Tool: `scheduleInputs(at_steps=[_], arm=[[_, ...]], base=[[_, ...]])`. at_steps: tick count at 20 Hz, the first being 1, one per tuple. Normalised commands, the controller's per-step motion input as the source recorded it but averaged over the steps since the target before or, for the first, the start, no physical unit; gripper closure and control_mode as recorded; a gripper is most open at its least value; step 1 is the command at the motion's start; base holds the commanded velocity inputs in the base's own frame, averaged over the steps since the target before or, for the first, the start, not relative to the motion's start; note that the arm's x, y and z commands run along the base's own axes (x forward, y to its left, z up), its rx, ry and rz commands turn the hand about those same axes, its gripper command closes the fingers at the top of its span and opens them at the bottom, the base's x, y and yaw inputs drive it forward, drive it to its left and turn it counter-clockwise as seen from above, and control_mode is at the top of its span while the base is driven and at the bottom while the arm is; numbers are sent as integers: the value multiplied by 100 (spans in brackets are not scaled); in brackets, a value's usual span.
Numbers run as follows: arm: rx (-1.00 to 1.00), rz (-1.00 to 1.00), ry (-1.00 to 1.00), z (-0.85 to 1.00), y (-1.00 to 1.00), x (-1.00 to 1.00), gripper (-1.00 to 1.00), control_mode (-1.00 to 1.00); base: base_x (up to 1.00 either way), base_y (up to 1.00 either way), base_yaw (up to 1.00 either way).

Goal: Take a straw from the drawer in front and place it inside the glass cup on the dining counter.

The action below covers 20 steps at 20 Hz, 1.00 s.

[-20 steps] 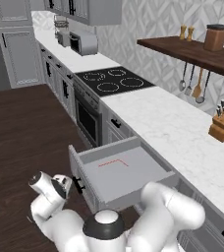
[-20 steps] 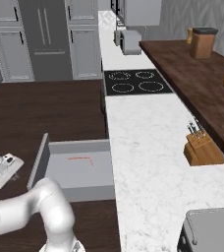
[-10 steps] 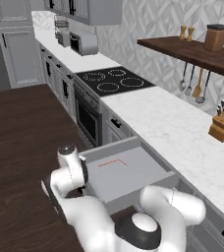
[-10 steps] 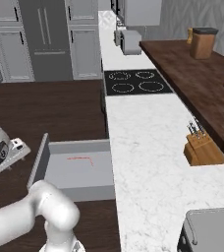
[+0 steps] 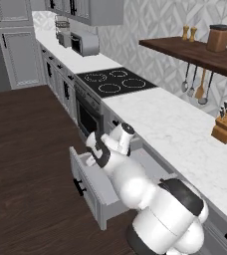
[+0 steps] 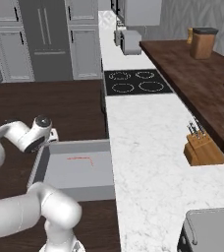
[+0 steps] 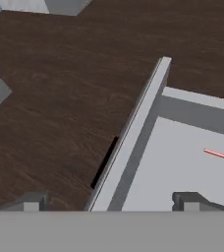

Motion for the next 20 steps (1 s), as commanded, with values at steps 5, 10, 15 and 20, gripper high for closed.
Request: scheduleInputs(at_steps=[5, 10, 15, 20], arm=[[-13, -20, -17, 44, -44, 19, -100, -100], [-39, -7, -17, 24, -31, 20, -100, -100], [-28, 0, 14, 2, -62, 27, -100, -100], [-12, 0, 45, 28, -63, 30, -100, -100]], base=[[0, 0, 0], [0, 0, 0], [0, 0, 0], [0, 0, 0]])
